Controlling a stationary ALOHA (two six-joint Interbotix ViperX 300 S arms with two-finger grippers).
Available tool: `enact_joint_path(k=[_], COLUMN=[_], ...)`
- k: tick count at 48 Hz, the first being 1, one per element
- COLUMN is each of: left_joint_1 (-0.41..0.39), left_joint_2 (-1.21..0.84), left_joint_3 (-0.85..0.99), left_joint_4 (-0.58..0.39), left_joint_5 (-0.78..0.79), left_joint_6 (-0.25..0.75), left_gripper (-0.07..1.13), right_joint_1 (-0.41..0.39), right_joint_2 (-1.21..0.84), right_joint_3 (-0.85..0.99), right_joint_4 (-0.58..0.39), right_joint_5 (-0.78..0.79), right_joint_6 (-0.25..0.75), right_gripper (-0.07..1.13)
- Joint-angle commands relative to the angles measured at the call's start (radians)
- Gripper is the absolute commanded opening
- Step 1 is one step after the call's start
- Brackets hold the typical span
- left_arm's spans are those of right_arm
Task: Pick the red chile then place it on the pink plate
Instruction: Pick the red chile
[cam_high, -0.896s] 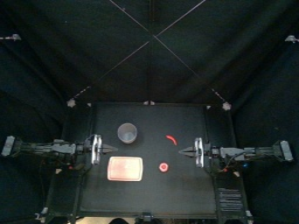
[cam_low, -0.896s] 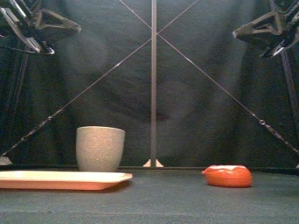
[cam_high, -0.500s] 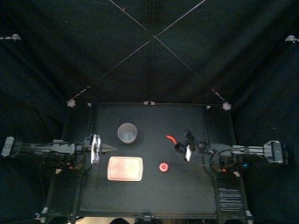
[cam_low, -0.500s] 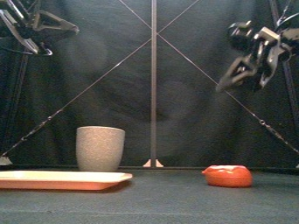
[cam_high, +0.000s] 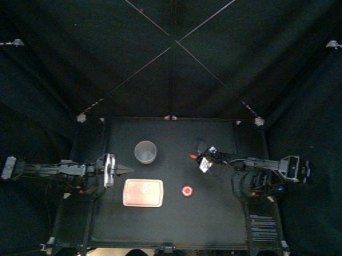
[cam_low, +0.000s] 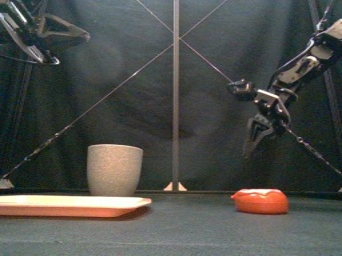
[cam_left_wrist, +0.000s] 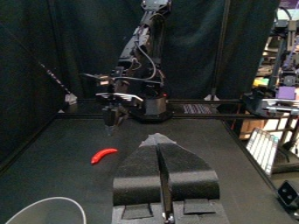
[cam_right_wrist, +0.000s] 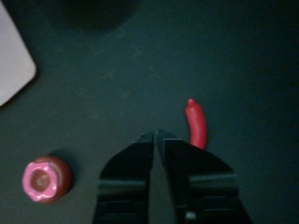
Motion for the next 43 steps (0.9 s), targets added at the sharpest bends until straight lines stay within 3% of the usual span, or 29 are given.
enact_joint_path(k=[1, 11, 43], left_joint_1=[0.006, 0.006, 0.014], left_joint_2=[0.003, 0.005, 0.005], left_joint_3=[-0.012, -0.012, -0.008], left_joint_4=[0.003, 0.003, 0.006], left_joint_5=[-0.005, -0.005, -0.005], left_joint_6=[0.000, 0.002, 0.000], left_gripper=[-0.02, -0.02, -0.02], right_joint_1=[-0.023, -0.025, -0.097], right_joint_2=[0.035, 0.112, 0.265], right_joint_3=[-0.037, -0.057, -0.101], right_joint_4=[-0.011, -0.020, -0.054], right_joint_5=[0.006, 0.009, 0.020], right_joint_6=[0.000, 0.002, 0.002], right_gripper=[0.77, 0.99, 0.98])
